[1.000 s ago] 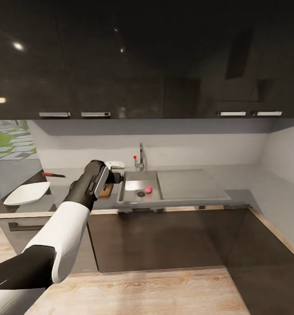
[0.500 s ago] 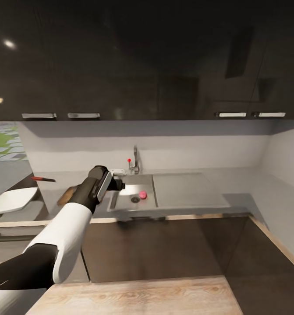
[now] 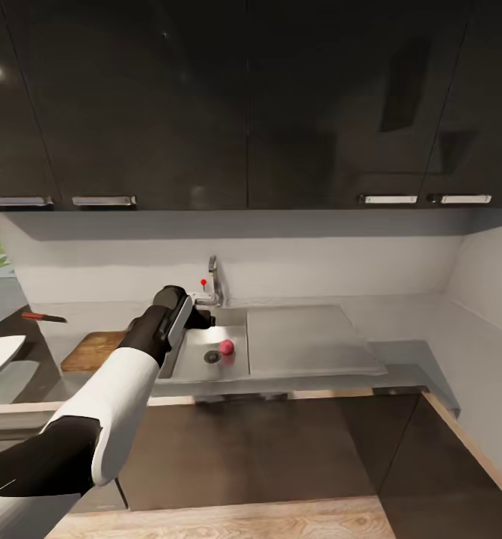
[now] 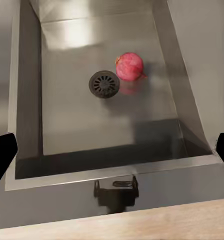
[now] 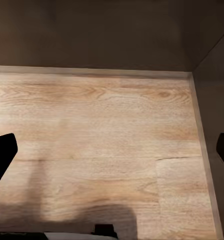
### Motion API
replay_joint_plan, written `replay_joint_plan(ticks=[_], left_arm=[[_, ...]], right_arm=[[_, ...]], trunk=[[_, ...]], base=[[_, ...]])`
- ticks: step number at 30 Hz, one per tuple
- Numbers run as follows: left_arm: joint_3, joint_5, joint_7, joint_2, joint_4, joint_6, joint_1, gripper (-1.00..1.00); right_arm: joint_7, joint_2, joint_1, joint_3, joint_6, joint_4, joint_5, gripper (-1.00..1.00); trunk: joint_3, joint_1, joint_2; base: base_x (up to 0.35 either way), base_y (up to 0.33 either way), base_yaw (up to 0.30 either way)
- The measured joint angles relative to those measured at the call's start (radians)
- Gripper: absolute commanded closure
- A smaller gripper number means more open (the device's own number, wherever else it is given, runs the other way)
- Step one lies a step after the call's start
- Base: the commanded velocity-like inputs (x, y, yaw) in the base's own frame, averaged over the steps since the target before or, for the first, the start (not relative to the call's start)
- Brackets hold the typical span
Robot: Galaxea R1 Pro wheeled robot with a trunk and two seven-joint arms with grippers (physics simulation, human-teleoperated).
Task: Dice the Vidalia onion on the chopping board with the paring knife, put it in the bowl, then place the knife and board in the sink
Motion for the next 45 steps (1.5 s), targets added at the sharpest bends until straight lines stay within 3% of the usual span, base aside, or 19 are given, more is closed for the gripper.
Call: replay_joint_plan(ticks=[7,10,11,14,25,28,29,31,45], left_arm=[[0.001,0.0,0.001,0.002,0.042,-0.008,0.0,-1.0],[0.001,0.0,0.003,0.002,0.078,-0.05,0.0,-1.0],[0.001,0.0,0.005,0.001,0.114,-0.09,0.0,-1.0],[0.001,0.0,0.006,0.001,0.132,-0.107,0.0,-1.0],[0.001,0.0,0.006,0.004,0.182,-0.12,0.003,-1.0],[0.002,-0.001,0.005,0.005,0.222,-0.161,0.003,-1.0],[0.001,0.0,0.007,0.006,0.27,-0.229,0.003,-1.0],[0.001,-0.001,0.007,0.006,0.302,-0.255,0.003,-1.0],[0.001,-0.001,0.007,0.006,0.365,-0.285,0.003,-1.0]], right_arm=[[-0.001,0.002,0.0,0.0,0.024,0.001,-0.002,-1.0],[0.002,0.003,0.0,0.0,0.091,0.002,-0.007,-1.0],[0.014,0.004,0.0,0.0,0.169,0.001,-0.011,-1.0],[0.031,0.004,0.0,0.0,0.211,0.001,-0.011,-1.0],[0.035,0.006,0.0,0.0,0.232,0.001,-0.012,-1.0],[0.034,0.005,0.0,0.0,0.233,0.001,-0.012,-1.0],[0.034,0.005,0.0,0.0,0.234,0.002,-0.012,-1.0],[0.034,0.004,0.0,0.0,0.239,0.002,-0.012,-1.0],[0.033,0.004,0.0,-0.001,0.271,0.002,-0.013,-1.0]], trunk=[[0.0,0.0,0.0],[0.0,0.0,0.0],[0.0,0.0,0.0],[0.0,0.0,0.0],[0.0,0.0,0.0],[0.0,0.0,0.0],[0.0,0.0,0.0],[0.0,0.0,0.0],[0.0,0.0,0.0]], base=[[0.274,-0.171,0.0],[0.298,-0.032,0.0],[0.248,-0.01,0.0],[0.12,-0.004,0.0],[0.02,-0.001,0.0],[0.001,0.0,0.0],[0.0,0.0,0.0],[0.0,0.0,0.0],[0.023,-0.001,0.0]])
